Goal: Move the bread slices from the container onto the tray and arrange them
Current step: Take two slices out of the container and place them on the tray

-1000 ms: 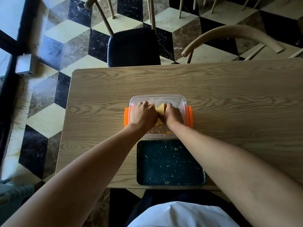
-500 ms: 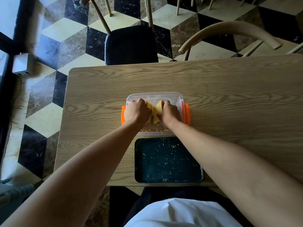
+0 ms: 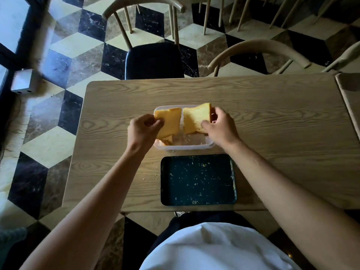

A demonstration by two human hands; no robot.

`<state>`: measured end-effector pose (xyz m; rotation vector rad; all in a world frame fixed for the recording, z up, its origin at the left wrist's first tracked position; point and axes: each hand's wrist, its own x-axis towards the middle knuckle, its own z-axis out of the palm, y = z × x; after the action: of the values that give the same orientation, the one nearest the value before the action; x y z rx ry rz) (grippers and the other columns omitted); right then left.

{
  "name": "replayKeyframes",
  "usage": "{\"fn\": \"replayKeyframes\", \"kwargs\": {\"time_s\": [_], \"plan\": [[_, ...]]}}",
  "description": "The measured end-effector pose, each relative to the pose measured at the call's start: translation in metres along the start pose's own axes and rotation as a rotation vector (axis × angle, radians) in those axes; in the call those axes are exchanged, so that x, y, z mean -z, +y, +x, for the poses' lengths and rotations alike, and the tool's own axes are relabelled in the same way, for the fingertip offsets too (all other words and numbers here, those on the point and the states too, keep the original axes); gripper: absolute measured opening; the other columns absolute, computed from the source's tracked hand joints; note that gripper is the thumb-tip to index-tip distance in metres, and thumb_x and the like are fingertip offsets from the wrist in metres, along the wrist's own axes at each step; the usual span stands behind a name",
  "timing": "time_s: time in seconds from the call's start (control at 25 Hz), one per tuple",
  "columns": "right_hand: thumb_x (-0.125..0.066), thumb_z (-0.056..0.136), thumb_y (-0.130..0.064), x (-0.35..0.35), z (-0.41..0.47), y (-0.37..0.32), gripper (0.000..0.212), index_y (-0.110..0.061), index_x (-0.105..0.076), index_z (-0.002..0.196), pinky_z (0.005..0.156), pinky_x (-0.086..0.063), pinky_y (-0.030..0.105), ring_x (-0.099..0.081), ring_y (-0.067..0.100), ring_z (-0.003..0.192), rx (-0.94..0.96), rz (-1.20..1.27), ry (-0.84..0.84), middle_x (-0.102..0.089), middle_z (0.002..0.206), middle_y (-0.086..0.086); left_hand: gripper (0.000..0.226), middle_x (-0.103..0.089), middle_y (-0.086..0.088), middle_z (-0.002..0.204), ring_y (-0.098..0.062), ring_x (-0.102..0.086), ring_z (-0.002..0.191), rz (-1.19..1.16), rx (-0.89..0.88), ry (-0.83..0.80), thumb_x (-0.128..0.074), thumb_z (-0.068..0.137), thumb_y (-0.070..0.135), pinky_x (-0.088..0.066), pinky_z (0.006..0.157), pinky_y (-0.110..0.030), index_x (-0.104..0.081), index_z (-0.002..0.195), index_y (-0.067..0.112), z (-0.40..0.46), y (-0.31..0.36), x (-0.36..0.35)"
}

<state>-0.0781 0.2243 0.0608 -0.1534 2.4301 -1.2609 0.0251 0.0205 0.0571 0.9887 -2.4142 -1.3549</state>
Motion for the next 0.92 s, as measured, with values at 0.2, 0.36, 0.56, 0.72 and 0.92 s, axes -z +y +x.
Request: {"fn": "replayKeyframes", "kwargs": {"time_s": [0.2, 0.36, 0.56, 0.72, 0.92], "plan": [[-0.07, 0.083, -0.016, 0.025, -0.053, 0.027, 0.025, -0.02, -0.066, 0.107, 0.091, -0.056, 0.047, -0.071, 0.025, 0.099, 0.009, 0.366, -0.074, -0.075, 0.106, 0.006, 0.017, -0.057, 0.006, 0.061, -0.013, -0.052, 0.062, -0.617, 0.155, -0.079, -0.071, 0.088, 0.014, -0.047, 0.062, -0.031, -0.072, 0.071, 0.015, -0.06, -0.008, 0.031], [-0.07, 0.086, -0.009, 0.035, -0.09, 0.069, 0.027, -0.024, -0.066, 0.109, 0.093, -0.055, 0.052, -0.07, 0.027, 0.106, -0.088, 0.435, -0.12, -0.073, 0.112, 0.008, 0.016, -0.071, -0.01, 0.088, -0.019, -0.07, 0.081, -0.834, 0.37, -0.203, -0.065, 0.092, 0.009, -0.06, 0.071, -0.036, -0.07, 0.103, -0.003, -0.095, -0.036, 0.024], [-0.066, 0.089, -0.006, 0.032, -0.109, 0.104, 0.026, -0.023, -0.063, 0.109, 0.088, -0.058, 0.037, -0.068, 0.029, 0.11, -0.239, 0.406, -0.16, -0.072, 0.113, 0.008, 0.017, -0.07, -0.015, 0.091, -0.023, -0.07, 0.081, -0.819, 0.573, -0.309, -0.064, 0.093, 0.01, -0.06, 0.067, -0.035, -0.069, 0.103, -0.003, -0.118, -0.074, -0.007], [-0.062, 0.093, -0.006, 0.027, -0.102, 0.107, 0.041, -0.013, -0.051, 0.131, 0.07, -0.052, 0.022, -0.062, 0.019, 0.1, -0.365, 0.345, -0.185, -0.063, 0.125, 0.003, 0.018, -0.067, -0.019, 0.099, -0.026, -0.069, 0.084, -0.756, 0.705, -0.315, -0.064, 0.093, 0.012, -0.06, 0.063, -0.034, -0.067, 0.104, -0.003, -0.116, -0.088, -0.03], [-0.061, 0.094, -0.005, 0.016, -0.079, 0.123, 0.06, -0.003, -0.032, 0.147, 0.088, -0.053, 0.038, -0.06, 0.008, 0.084, -0.516, 0.34, -0.17, -0.058, 0.131, 0.013, 0.027, -0.064, -0.019, 0.1, -0.027, -0.066, 0.088, -0.643, 0.768, -0.29, -0.065, 0.093, 0.012, -0.06, 0.059, -0.031, -0.063, 0.113, -0.006, -0.097, -0.094, -0.055]]}}
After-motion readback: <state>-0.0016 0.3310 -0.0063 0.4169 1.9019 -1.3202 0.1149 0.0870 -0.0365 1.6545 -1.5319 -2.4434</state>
